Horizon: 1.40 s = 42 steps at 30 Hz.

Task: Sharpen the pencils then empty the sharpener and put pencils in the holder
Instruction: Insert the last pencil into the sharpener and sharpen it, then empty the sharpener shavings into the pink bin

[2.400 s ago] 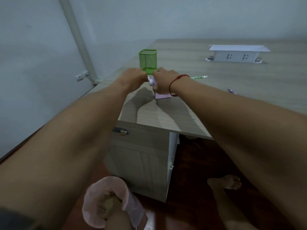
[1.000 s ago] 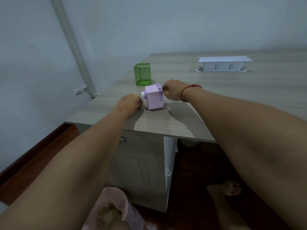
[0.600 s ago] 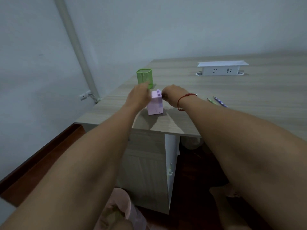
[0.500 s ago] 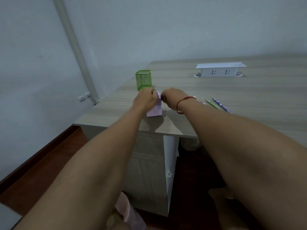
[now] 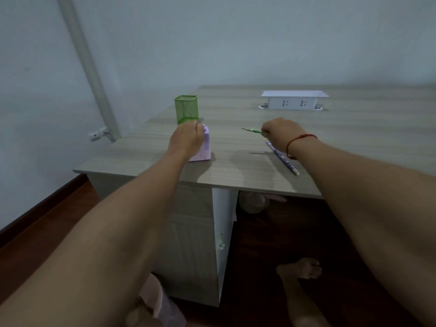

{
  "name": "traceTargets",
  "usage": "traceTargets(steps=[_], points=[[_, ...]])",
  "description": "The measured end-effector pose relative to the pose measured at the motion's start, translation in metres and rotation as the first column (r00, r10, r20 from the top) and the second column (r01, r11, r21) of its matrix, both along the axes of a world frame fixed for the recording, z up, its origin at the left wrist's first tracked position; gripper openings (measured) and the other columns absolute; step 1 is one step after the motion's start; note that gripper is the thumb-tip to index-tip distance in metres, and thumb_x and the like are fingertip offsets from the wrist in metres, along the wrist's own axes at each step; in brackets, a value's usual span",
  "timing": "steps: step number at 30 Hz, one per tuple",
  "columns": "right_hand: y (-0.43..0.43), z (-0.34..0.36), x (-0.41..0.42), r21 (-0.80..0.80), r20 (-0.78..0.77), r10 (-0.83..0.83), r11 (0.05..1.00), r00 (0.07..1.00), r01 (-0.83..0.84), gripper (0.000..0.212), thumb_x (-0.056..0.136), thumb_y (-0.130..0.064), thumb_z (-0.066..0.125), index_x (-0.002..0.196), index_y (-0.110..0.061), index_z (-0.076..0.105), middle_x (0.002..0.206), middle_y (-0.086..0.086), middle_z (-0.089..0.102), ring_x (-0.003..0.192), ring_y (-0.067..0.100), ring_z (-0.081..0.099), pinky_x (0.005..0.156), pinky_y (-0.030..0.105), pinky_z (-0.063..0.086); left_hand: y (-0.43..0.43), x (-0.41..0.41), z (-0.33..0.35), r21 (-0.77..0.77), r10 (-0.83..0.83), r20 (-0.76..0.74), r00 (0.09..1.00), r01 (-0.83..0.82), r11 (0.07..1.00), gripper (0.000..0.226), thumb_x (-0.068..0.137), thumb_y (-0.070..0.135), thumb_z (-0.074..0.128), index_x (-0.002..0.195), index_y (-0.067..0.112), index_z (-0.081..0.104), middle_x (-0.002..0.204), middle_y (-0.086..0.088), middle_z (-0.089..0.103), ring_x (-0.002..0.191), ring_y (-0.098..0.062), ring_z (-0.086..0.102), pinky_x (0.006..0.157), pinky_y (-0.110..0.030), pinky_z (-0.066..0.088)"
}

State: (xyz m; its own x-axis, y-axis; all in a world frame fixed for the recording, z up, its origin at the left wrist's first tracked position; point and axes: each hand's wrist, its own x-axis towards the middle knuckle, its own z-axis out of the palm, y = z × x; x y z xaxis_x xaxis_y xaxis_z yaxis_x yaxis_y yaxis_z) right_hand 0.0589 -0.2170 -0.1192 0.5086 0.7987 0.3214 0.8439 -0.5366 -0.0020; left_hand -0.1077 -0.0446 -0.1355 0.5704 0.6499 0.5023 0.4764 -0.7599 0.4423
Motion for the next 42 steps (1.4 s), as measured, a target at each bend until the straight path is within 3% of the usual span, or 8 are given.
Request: traceTargets(steps=[8,15,23,29,33,36,40,42], points=[[-0.003,0.002,-0.011,0.019,-0.004,-0.035,0.999,0.999,0.035,0.019,0.096,-0.009,0.050,0.106,-0.007,0.065,0.107,0.016,0.065,0.086,0.032,0.060,0.081,0.037,0.051,-0.012,0.005,-0.003,-0.010,-0.045,0.037,0.998,0.045,0.999,0.033,0.097,0.015,0.033,0.096,-0.003,0.061,0.102,-0.026,0.062,0.090,-0.034,0.056,0.070,-0.034,0.036],[-0.002,-0.001,-0.018,0.012,-0.065,-0.103,0.994,0.993,0.104,0.025,0.089,-0.001,0.060,0.114,-0.002,0.060,0.116,0.019,0.062,0.103,0.036,0.063,0.086,0.039,0.052,-0.015,0.008,0.002,0.020,-0.062,0.074,0.995,0.061,0.998,0.032,0.096,0.013,0.034,0.100,0.001,0.064,0.105,-0.024,0.063,0.092,-0.034,0.057,0.070,-0.032,0.036],[0.003,-0.008,-0.015,-0.040,-0.091,-0.169,0.985,0.981,0.166,0.024,0.093,0.000,0.052,0.115,0.004,0.060,0.120,0.023,0.060,0.109,0.039,0.061,0.088,0.039,0.049,-0.010,0.010,0.000,0.020,-0.047,0.081,0.996,0.046,0.999,0.030,0.095,0.015,0.033,0.086,0.003,0.060,0.095,-0.022,0.062,0.087,-0.034,0.055,0.066,-0.031,0.032],[0.013,-0.011,-0.012,-0.065,-0.109,-0.171,0.984,0.979,0.165,0.025,0.093,-0.001,0.051,0.115,0.003,0.060,0.119,0.022,0.061,0.107,0.037,0.062,0.086,0.037,0.050,-0.002,0.011,-0.005,0.034,-0.058,0.100,0.993,0.055,0.998,0.031,0.096,0.015,0.034,0.092,0.003,0.062,0.099,-0.021,0.064,0.088,-0.032,0.055,0.069,-0.033,0.034],[0.024,-0.011,-0.019,0.100,-0.279,-0.117,0.984,0.953,0.150,0.026,0.088,-0.018,0.061,0.111,-0.008,0.066,0.116,0.013,0.066,0.103,0.031,0.064,0.087,0.035,0.051,-0.003,0.008,-0.006,0.009,-0.079,0.127,0.989,0.079,0.997,0.027,0.096,0.015,0.034,0.100,0.003,0.058,0.105,-0.019,0.063,0.091,-0.030,0.054,0.071,-0.032,0.033],[0.037,-0.004,-0.034,0.235,-0.543,0.081,0.970,0.836,0.059,0.042,0.081,-0.019,0.072,0.122,-0.010,0.063,0.124,0.008,0.064,0.112,0.023,0.062,0.099,0.032,0.049,-0.007,0.007,-0.005,-0.016,-0.091,0.130,0.987,0.094,0.995,0.025,0.098,0.015,0.033,0.098,0.001,0.054,0.099,-0.017,0.059,0.084,-0.024,0.048,0.070,-0.029,0.029],[0.048,-0.003,-0.065,0.123,-0.729,0.138,0.990,0.670,-0.071,0.081,0.074,-0.016,0.080,0.143,-0.006,0.040,0.140,0.006,0.052,0.128,0.023,0.050,0.107,0.034,0.040,-0.014,0.004,-0.010,0.027,-0.121,0.109,0.987,0.119,0.993,0.025,0.098,0.015,0.033,0.084,0.007,0.051,0.088,-0.013,0.051,0.087,-0.030,0.051,0.071,-0.031,0.031],[0.057,-0.007,-0.070,0.102,-0.728,0.136,0.991,0.672,-0.090,0.070,0.072,-0.017,0.081,0.134,-0.006,0.049,0.128,0.007,0.058,0.116,0.024,0.056,0.096,0.034,0.047,-0.016,0.004,-0.009,0.104,-0.095,0.075,0.993,0.087,0.991,0.028,0.098,0.017,0.033,0.082,0.006,0.053,0.090,-0.018,0.056,0.089,-0.033,0.054,0.074,-0.038,0.039]])
